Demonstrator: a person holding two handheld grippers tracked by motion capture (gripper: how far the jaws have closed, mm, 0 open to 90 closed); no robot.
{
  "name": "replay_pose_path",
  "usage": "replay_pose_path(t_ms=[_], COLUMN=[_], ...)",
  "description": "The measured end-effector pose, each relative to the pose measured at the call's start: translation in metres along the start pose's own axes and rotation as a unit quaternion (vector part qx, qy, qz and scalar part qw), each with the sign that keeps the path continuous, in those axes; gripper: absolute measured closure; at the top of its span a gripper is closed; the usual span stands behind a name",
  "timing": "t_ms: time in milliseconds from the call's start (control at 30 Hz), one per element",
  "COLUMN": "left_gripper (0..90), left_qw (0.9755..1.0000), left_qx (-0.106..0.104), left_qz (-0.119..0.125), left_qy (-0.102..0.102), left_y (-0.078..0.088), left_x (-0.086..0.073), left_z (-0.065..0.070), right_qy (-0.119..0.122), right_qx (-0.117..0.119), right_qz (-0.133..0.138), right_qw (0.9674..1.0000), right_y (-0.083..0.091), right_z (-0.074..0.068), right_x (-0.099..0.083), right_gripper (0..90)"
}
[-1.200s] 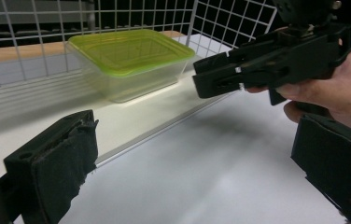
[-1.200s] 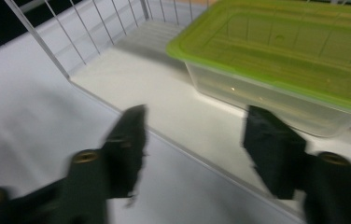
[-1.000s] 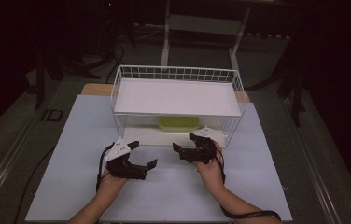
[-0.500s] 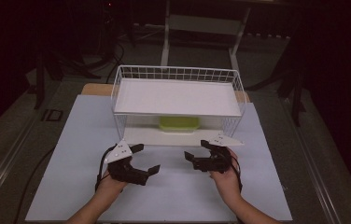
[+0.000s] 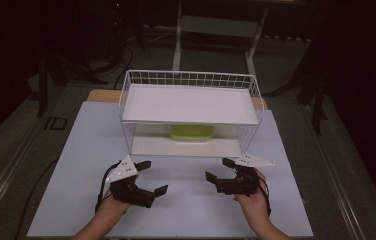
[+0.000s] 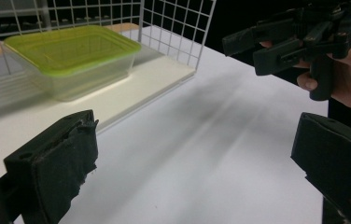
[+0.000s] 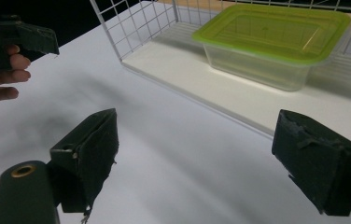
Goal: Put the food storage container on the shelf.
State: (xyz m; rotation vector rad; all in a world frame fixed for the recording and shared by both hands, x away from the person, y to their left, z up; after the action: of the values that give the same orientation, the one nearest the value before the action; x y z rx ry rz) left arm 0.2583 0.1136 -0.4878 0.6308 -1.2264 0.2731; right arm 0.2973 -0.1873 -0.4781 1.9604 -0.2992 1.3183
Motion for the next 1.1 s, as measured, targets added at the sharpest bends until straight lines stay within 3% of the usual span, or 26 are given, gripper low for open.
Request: replay_pose_path(t_ms=[333,633,1100], left_gripper=[1.0,1.0,1.0], left_qw=[1.0,0.9999,0.9998], left_qx=[-0.007,-0.011,0.0], left_qz=[-0.007,-0.007,-0.008], left_qy=[0.001,0.002,0.019], left_y=[0.004,0.004,-0.002], left_x=[-0.01,-0.014,-0.028], left_z=[0.006,0.01,-0.002], right_qy=[0.024,0.018,0.04], right_qx=[0.005,0.007,0.006], right_qz=[-0.008,-0.018,-0.025], right_qw=[0.9997,0.9996,0.9989], right_y=[0.011,0.019,0.014], right_z=[-0.001,0.003,0.015], right_x=[-0.013,-0.031,-0.043], right_gripper=[14.7,14.6,14.7])
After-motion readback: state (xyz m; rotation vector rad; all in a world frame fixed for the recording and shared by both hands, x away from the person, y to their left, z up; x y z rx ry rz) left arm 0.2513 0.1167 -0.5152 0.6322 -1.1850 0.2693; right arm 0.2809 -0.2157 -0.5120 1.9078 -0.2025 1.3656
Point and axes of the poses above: each handheld gripper's, and its own axes: y roughly backward along the jaws, x roughly out of its top, z roughly to its right, the point moved 3 cm from there along -y, roughly forward along the jaws, and after that the axes turned 2 degrees about z, right-handed, at the moved point
